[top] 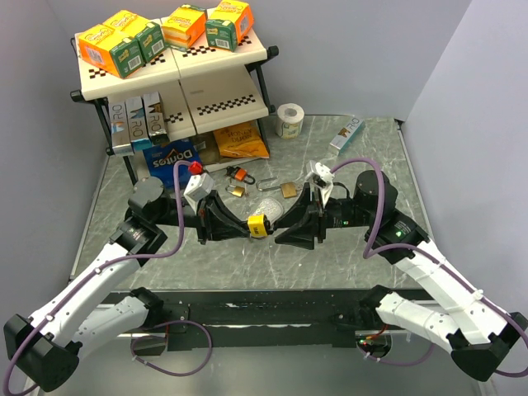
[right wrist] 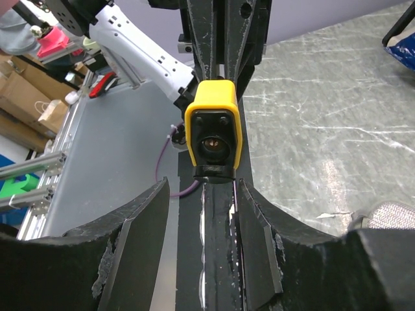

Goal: Lock with the key
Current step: Adjust the lock.

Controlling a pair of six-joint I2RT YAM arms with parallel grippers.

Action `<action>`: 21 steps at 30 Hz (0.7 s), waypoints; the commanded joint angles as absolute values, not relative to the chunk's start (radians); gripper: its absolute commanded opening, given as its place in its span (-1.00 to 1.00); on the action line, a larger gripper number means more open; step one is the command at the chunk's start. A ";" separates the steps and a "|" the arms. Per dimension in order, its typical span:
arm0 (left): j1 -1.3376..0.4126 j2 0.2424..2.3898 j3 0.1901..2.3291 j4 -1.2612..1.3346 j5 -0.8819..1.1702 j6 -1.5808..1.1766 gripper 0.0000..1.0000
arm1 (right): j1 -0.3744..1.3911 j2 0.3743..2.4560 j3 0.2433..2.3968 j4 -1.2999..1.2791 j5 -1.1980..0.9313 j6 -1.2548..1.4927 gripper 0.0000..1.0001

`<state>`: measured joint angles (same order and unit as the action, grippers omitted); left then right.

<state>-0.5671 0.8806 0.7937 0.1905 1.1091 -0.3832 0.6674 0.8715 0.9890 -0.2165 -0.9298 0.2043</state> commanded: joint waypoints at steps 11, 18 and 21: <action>-0.577 0.868 0.796 0.232 1.127 -0.374 -0.98 | 0.675 0.871 1.019 -0.196 -0.900 0.175 -0.20; -0.591 0.900 0.825 0.155 1.132 -0.307 -0.98 | 0.701 0.876 1.040 -0.251 -0.897 0.060 -0.36; -0.613 0.922 0.857 0.086 1.138 -0.258 -0.98 | 0.716 0.884 1.060 -0.299 -0.891 0.008 -0.40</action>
